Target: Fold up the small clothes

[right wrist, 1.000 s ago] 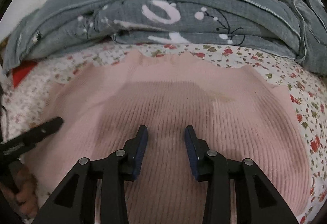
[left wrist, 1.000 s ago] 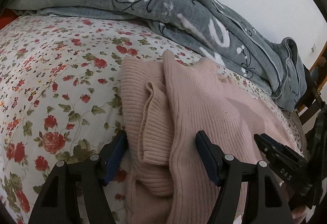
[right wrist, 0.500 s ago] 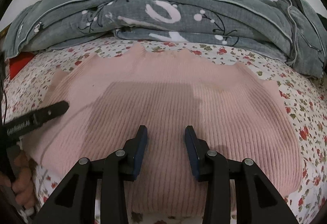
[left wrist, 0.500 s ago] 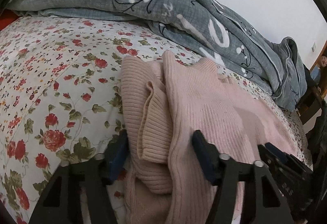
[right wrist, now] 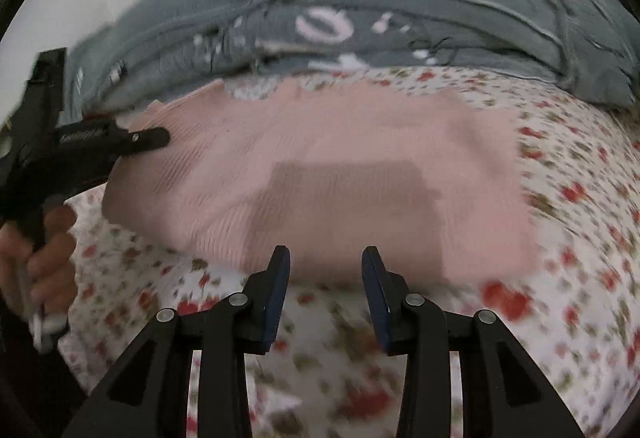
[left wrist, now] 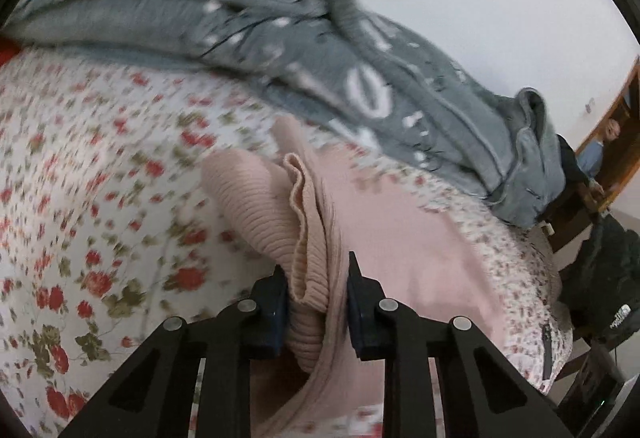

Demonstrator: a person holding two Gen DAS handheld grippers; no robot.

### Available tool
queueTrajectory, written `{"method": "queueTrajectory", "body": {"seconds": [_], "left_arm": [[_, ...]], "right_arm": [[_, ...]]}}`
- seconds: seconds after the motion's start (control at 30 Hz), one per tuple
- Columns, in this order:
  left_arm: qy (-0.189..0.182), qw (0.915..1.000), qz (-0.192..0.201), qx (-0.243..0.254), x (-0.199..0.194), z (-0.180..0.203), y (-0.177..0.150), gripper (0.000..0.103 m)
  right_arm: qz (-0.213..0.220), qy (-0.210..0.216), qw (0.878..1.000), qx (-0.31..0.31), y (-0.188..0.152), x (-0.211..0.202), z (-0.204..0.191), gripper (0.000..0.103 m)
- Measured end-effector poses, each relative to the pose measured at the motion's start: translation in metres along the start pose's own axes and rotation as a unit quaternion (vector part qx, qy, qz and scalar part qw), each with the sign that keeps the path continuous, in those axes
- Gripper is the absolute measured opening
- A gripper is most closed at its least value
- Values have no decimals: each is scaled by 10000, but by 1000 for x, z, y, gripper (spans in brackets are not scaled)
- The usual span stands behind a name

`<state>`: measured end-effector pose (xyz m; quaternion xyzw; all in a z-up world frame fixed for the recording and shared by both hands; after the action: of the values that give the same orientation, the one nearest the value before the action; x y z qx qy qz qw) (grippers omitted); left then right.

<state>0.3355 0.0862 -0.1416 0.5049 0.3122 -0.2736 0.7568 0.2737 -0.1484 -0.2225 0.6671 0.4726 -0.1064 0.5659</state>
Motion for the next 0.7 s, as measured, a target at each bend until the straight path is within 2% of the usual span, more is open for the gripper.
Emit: {"method": "queueTrajectory", "body": {"seconds": [0.1,0.27,0.37,0.47,0.6,0.67,0.7], "left_arm": [[4,9996,84,266,-11,40,8,23],[28,9976,42,696,-8,126,7,23],[-107,9960,-143,876,7,174,-10,23],[-174,9925,-524,1091,34,216,-41,23],[-245,9868,-833,1364,50,239,-67,29],[-557,9866,-914,1235,40,237,-66,29],[-719,9866,-905,1154,35,234,-63,32]], "right_arm": [[243,34,9995,194,-10,-38,20,38],[453,-172,9969,624,-39,-85,66,38],[527,-305,9943,878,-59,-104,91,38],[560,-337,9905,1212,-76,-122,116,38],[663,-441,9856,1489,-90,-141,137,38],[714,-444,9852,1494,-90,-147,142,38],[747,-451,9853,1466,-88,-149,142,38]]}}
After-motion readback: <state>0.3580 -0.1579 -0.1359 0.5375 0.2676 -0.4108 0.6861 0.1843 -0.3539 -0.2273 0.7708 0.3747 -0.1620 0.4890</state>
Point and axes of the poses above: each gripper's, at about its wrist camera, not at the fingertips, and x roughly the way its jaws point, z to its right, y to its top, the point moved 6 cm from there along x, roughly the way its jaws point, and after that the axes turned 11 degrees about y, right-handed, at the moved point
